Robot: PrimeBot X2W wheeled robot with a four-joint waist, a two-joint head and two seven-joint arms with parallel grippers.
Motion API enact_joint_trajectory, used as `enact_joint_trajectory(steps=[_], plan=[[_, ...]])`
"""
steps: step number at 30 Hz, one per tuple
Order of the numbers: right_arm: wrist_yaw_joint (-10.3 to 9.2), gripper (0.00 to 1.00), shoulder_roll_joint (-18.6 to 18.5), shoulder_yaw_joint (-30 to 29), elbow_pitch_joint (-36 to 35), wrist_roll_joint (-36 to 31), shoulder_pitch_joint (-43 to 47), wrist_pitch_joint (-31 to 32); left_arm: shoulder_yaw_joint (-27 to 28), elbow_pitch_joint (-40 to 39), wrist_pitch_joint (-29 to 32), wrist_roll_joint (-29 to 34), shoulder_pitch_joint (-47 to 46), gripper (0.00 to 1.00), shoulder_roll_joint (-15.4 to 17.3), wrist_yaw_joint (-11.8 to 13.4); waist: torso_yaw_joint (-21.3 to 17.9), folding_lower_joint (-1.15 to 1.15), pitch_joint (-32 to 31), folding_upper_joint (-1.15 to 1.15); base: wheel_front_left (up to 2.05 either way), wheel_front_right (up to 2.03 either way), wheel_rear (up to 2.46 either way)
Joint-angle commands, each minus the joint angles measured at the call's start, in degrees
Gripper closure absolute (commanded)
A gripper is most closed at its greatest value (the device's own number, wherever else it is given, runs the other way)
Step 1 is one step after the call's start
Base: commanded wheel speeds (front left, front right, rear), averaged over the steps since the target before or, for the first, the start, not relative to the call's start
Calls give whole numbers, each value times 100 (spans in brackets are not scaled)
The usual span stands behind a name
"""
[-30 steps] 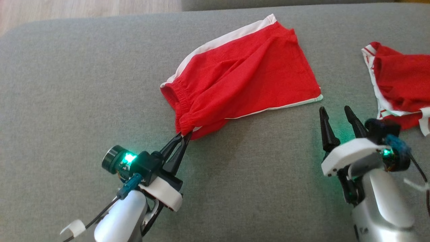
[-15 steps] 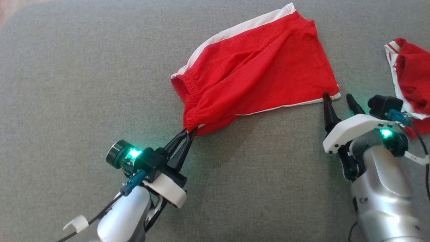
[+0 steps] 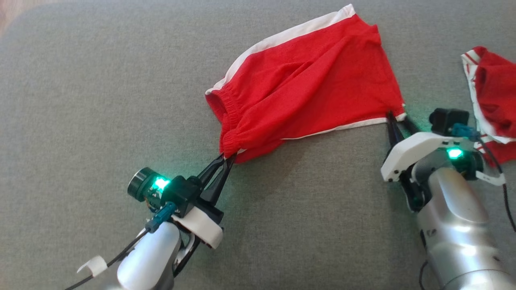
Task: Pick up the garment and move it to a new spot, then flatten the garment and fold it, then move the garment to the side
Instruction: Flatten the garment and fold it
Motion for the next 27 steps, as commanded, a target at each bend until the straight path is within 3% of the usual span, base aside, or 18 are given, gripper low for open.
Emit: enact_joint_trajectory(steps=[1, 11, 19, 27], plan=[[-4, 100, 82, 228, 28, 19, -6, -1, 216, -126, -46, 45, -199, 100, 102, 18, -50, 0, -61, 0, 0, 0, 0], [-4, 100, 45, 690, -358, 371, 141, -224, 319, 25, -46, 142, -45, 100, 300, 91, -427, 0, -599, 0, 0, 0, 0], [-4, 100, -529, 1295, -1978, 882, 181, 164, 495, -191, -46, 170, -164, 100, 695, 93, -687, 0, -1038, 0, 0, 0, 0], [-4, 100, -1001, 1397, -3507, 1123, 88, 776, 586, -651, 181, 170, -682, 100, 1143, 61, -713, 0, -1369, 0, 0, 0, 0]])
